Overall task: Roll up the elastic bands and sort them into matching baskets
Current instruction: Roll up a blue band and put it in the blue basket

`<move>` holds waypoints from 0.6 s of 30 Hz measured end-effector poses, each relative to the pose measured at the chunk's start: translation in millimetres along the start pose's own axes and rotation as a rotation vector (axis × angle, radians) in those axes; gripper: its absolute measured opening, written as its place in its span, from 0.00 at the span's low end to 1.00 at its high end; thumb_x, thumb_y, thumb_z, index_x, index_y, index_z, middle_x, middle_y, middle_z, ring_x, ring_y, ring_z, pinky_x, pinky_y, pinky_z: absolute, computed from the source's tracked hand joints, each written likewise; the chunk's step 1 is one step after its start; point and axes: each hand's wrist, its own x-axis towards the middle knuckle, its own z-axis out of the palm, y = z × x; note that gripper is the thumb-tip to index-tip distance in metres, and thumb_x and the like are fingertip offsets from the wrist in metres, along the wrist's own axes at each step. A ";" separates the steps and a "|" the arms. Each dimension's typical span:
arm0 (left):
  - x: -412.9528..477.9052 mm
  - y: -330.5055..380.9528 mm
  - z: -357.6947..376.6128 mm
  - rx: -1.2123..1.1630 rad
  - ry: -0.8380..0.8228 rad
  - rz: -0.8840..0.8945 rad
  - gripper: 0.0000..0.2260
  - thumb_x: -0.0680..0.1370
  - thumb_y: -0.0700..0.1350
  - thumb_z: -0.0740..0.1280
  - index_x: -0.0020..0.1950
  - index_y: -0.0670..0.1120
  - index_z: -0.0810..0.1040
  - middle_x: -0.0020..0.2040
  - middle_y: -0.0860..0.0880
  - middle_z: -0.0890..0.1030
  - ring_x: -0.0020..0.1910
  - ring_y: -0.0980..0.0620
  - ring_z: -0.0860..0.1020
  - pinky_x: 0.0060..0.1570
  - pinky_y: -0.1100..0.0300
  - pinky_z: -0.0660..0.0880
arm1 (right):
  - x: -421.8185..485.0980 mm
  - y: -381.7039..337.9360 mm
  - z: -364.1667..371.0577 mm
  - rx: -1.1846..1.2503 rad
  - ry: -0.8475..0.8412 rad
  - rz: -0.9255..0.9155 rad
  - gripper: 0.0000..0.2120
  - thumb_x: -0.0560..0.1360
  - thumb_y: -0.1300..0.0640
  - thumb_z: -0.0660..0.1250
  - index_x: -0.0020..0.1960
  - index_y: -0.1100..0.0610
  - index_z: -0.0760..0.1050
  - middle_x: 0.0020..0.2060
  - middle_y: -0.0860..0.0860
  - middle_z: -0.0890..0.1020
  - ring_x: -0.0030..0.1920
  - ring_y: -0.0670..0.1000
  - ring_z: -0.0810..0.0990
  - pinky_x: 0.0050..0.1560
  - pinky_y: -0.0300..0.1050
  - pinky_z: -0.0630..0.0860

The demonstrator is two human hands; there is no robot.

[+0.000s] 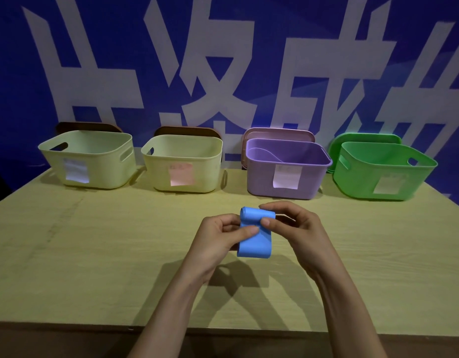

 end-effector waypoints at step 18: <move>0.3 4.1 -1.8 -0.057 -0.022 0.048 0.08 0.74 0.40 0.69 0.50 0.38 0.82 0.43 0.45 0.84 0.42 0.52 0.82 0.42 0.62 0.79 | -3.4 -1.2 -3.0 -0.083 -0.101 0.006 0.11 0.73 0.66 0.68 0.52 0.54 0.78 0.50 0.46 0.83 0.52 0.46 0.82 0.49 0.39 0.76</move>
